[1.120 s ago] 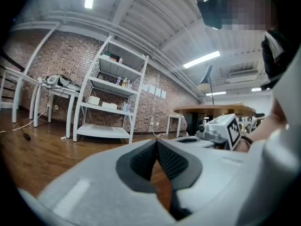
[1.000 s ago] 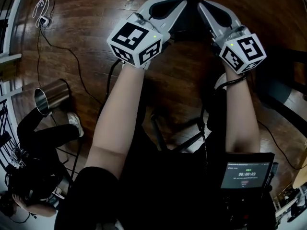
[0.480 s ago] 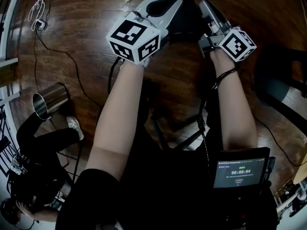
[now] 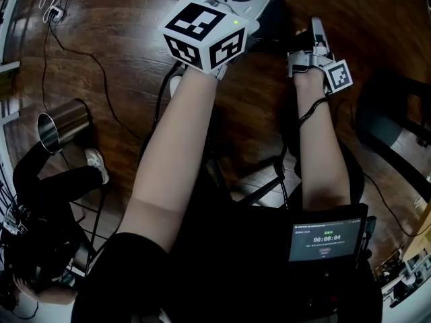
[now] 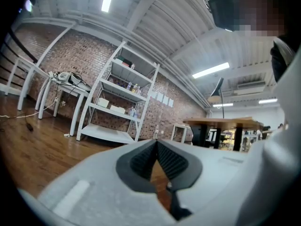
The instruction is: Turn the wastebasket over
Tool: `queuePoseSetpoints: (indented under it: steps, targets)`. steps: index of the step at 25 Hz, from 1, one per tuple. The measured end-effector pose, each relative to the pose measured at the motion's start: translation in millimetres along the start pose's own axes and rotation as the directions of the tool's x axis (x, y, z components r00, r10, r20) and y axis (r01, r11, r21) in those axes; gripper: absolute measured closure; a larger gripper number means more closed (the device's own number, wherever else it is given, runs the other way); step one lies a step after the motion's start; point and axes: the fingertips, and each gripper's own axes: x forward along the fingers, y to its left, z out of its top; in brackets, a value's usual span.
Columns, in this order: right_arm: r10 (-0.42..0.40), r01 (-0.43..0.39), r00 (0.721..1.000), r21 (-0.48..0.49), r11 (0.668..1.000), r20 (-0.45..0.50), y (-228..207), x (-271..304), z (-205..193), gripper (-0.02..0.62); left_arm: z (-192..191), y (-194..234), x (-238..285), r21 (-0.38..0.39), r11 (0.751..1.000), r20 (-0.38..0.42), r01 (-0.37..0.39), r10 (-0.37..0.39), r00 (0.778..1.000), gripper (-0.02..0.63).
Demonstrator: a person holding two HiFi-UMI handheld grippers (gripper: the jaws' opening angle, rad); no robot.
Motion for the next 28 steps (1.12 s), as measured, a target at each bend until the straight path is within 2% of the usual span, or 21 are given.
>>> queuePoseSetpoints:
  steps: [12,15,18,21,24,28]
  targets:
    - [-0.169,0.166,0.985,0.088,0.982,0.025,-96.7,-55.2,-63.6,0.515,15.3,13.1,-6.1,-0.045,0.999,0.047,-0.017,0.019,0.999,0.603]
    - [-0.231,0.228,0.973,0.095,0.969,0.021,-119.1,-72.6,-71.9,0.499,17.5,11.2,-3.5,-0.044,0.999,0.051,-0.019,0.021,0.998,0.603]
    - [-0.297,0.295,0.955,0.081,0.952,0.016,-139.5,-85.2,-73.8,0.454,17.8,8.9,-0.6,-0.049,0.999,0.055,-0.013,0.016,0.998,0.603]
    - [-0.317,0.316,0.948,0.057,0.947,0.005,-154.8,-87.5,-75.4,0.427,17.9,10.5,-1.3,-0.052,0.999,0.053,-0.014,0.017,0.998,0.603]
    - [-0.335,0.333,0.942,0.088,0.939,0.014,-158.3,-85.0,-80.2,0.410,20.4,12.5,-3.4,-0.051,0.999,0.056,-0.013,0.016,0.998,0.603]
    - [-0.330,0.330,0.944,0.049,0.943,0.000,-177.7,-81.3,-77.8,0.390,21.8,17.6,-5.2,-0.069,0.998,0.066,-0.015,0.019,0.998,0.603]
